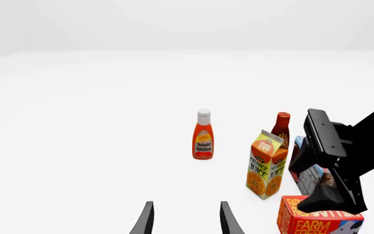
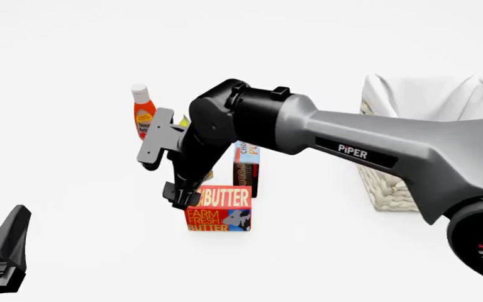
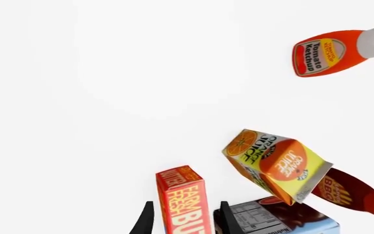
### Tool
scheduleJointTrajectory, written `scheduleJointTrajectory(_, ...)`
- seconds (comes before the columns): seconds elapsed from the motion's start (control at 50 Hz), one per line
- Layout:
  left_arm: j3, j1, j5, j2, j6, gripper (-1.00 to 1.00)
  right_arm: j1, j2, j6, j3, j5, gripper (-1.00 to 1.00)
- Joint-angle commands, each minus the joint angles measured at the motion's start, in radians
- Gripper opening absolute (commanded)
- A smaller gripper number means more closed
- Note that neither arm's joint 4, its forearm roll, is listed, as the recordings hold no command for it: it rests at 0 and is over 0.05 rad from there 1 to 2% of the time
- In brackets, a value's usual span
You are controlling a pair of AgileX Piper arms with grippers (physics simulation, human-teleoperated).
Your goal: Pick the butter and place it in the basket.
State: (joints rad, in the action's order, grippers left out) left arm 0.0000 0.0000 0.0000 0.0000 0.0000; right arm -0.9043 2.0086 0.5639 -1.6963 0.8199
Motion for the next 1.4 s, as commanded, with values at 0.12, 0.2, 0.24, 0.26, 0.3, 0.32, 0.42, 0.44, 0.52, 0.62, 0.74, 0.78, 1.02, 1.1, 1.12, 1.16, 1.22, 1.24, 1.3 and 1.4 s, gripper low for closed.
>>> scheduleJointTrajectory(0.12,0.000,0.000,0.000,0.000,0.000,1.00,-0.004,0.017,-0.012,-0.009,-0.001,1.00)
scheduleJointTrajectory(0.2,0.000,0.000,0.000,0.000,0.000,1.00,-0.003,0.020,-0.012,-0.011,-0.001,1.00)
scheduleJointTrajectory(0.24,0.000,0.000,0.000,0.000,0.000,1.00,-0.002,0.020,-0.011,-0.010,-0.002,1.00)
scheduleJointTrajectory(0.26,0.000,0.000,0.000,0.000,0.000,1.00,-0.002,0.021,-0.011,-0.009,-0.003,1.00)
scheduleJointTrajectory(0.3,0.000,0.000,0.000,0.000,0.000,1.00,-0.003,0.022,-0.012,-0.006,-0.005,1.00)
scheduleJointTrajectory(0.32,0.000,0.000,0.000,0.000,0.000,1.00,-0.001,0.023,-0.011,-0.005,-0.006,1.00)
scheduleJointTrajectory(0.42,0.000,0.000,0.000,0.000,0.000,1.00,0.000,0.026,-0.012,-0.004,-0.007,1.00)
scheduleJointTrajectory(0.44,0.000,0.000,0.000,0.000,0.000,1.00,-0.001,0.026,-0.013,-0.004,-0.007,1.00)
scheduleJointTrajectory(0.52,0.000,0.000,0.000,0.000,0.000,1.00,-0.009,0.022,-0.019,0.001,-0.007,1.00)
scheduleJointTrajectory(0.62,0.000,0.000,0.000,0.000,0.000,1.00,-0.004,0.026,-0.019,0.001,-0.007,1.00)
scheduleJointTrajectory(0.74,0.000,0.000,0.000,0.000,0.000,1.00,-0.002,0.033,-0.021,0.001,-0.008,1.00)
scheduleJointTrajectory(0.78,0.000,0.000,0.000,0.000,0.000,1.00,-0.002,0.035,-0.021,0.004,-0.009,1.00)
scheduleJointTrajectory(1.02,0.000,0.000,0.000,0.000,0.000,1.00,0.005,0.045,-0.017,0.005,-0.010,1.00)
scheduleJointTrajectory(1.1,0.000,0.000,0.000,0.000,0.000,1.00,0.011,0.049,-0.012,0.005,-0.011,1.00)
scheduleJointTrajectory(1.12,0.000,0.000,0.000,0.000,0.000,1.00,0.012,0.050,-0.012,0.004,-0.010,1.00)
scheduleJointTrajectory(1.16,0.000,0.000,0.000,0.000,0.000,1.00,0.013,0.052,-0.013,0.004,-0.011,1.00)
scheduleJointTrajectory(1.22,0.000,0.000,0.000,0.000,0.000,1.00,0.017,0.054,-0.010,0.007,-0.012,1.00)
scheduleJointTrajectory(1.24,0.000,0.000,0.000,0.000,0.000,1.00,0.017,0.054,-0.010,0.007,-0.012,1.00)
scheduleJointTrajectory(1.3,0.000,0.000,0.000,0.000,0.000,1.00,0.020,0.055,-0.008,0.008,-0.011,1.00)
scheduleJointTrajectory(1.4,0.000,0.000,0.000,0.000,0.000,1.00,0.024,0.058,-0.006,0.012,-0.013,1.00)
